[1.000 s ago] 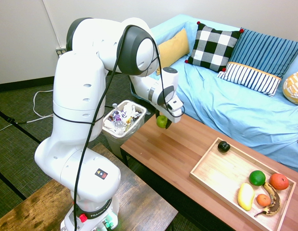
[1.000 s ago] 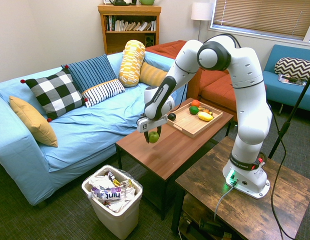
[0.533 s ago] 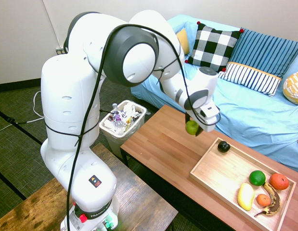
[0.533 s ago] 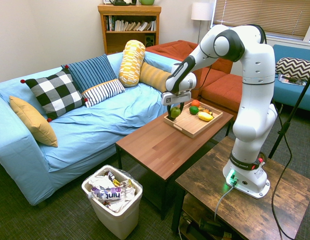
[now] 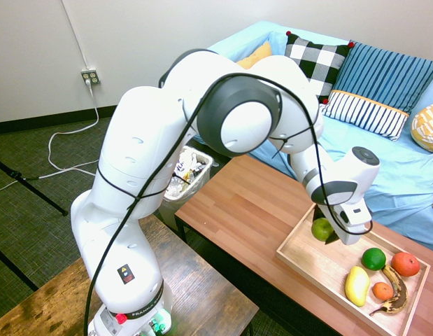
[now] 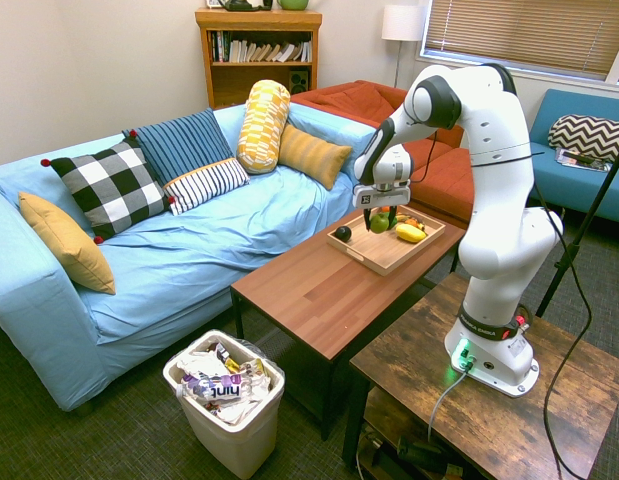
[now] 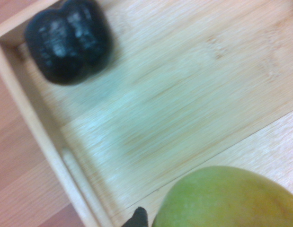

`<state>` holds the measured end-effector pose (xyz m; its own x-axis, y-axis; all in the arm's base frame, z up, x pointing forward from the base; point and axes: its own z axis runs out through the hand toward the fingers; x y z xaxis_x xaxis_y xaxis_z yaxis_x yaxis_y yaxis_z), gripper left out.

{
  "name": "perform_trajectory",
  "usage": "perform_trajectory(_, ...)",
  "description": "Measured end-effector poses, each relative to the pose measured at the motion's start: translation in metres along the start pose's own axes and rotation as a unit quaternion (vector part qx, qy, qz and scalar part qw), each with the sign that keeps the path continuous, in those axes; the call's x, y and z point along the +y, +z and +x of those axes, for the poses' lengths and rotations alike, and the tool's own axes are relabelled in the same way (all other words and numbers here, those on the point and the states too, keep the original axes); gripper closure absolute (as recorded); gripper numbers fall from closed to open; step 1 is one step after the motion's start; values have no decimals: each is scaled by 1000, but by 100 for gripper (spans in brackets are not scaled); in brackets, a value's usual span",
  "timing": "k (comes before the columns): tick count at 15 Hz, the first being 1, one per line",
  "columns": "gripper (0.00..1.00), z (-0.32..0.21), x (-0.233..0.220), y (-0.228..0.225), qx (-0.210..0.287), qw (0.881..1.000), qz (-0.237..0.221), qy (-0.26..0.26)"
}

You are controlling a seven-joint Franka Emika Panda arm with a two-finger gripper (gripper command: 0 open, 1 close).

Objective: Put the apple in the tray

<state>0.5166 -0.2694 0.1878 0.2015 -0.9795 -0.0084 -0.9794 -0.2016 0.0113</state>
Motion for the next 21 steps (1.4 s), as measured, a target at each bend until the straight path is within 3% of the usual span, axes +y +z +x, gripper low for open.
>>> perform_trajectory(7, 100, 52, 5, 53, -15, 999, -25, 32)
perform_trajectory(14, 100, 59, -3, 87, -28, 999, -35, 31)
perform_trajectory(15, 0, 58, -4, 90, -29, 999, -36, 30)
perform_trajectory(21, 0, 58, -6, 90, -34, 999, -35, 21)
